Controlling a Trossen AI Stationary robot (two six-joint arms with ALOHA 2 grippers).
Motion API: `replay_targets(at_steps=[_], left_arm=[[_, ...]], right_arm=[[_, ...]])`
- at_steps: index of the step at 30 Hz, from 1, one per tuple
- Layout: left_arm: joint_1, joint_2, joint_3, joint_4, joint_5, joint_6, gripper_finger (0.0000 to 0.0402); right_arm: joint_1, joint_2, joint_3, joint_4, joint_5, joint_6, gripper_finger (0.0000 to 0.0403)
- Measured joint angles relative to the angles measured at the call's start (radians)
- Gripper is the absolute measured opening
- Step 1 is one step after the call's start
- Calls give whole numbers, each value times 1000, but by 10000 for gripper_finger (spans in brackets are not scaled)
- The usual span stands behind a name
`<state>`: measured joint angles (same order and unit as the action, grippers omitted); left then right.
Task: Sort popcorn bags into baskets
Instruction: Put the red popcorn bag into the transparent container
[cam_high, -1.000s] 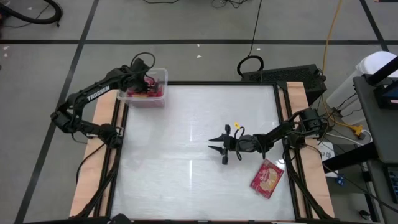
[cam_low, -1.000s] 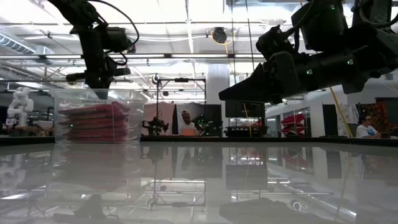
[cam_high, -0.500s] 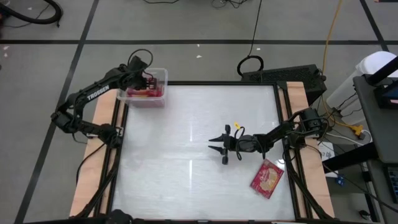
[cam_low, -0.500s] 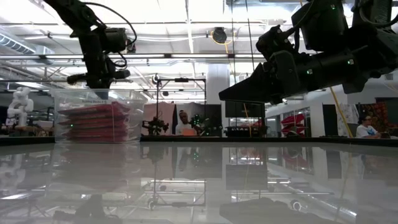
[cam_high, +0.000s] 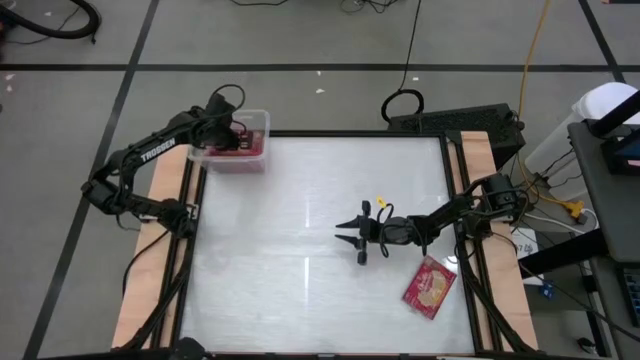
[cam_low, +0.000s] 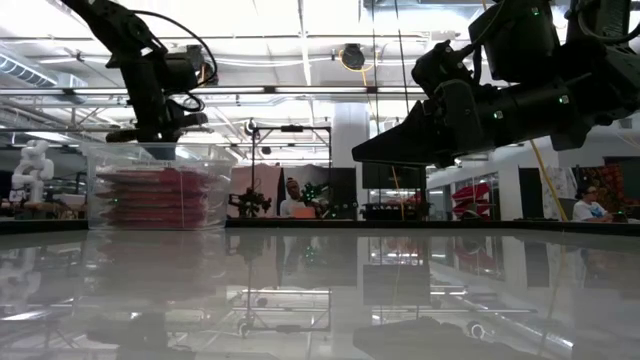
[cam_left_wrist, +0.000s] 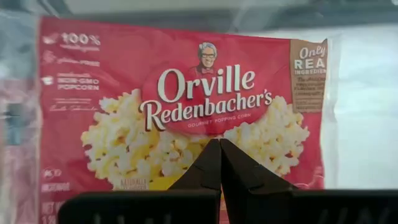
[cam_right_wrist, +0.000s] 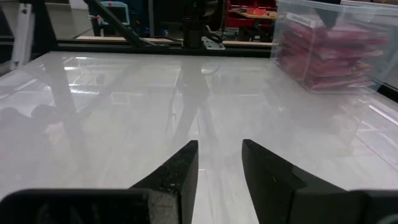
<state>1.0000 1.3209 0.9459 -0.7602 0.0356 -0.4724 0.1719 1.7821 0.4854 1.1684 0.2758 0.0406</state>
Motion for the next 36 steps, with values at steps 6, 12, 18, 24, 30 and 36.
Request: replay_targets(at_steps=[6,12,18,24,30,36], left_arm=[[-1,-3,26,-114,50,-8,2],[-1,-54,78,-172,6,-10,4],[-12,-142,104,-140,-9,48,6],[-165,-256,105,-19,-11,150,5],[-459,-334,54,133,-32,240,3],[-771,-348,-39,307,-133,312,7]], right_arm=[[0,0,0,0,-20,0,116],[0,0,0,0,-20,0,116],[0,0,0,0,-19,0,116],[0,0,0,0,-19,39,116],[3,-26,0,-30,-19,100,116],[29,-194,8,-294,-19,167,116]])
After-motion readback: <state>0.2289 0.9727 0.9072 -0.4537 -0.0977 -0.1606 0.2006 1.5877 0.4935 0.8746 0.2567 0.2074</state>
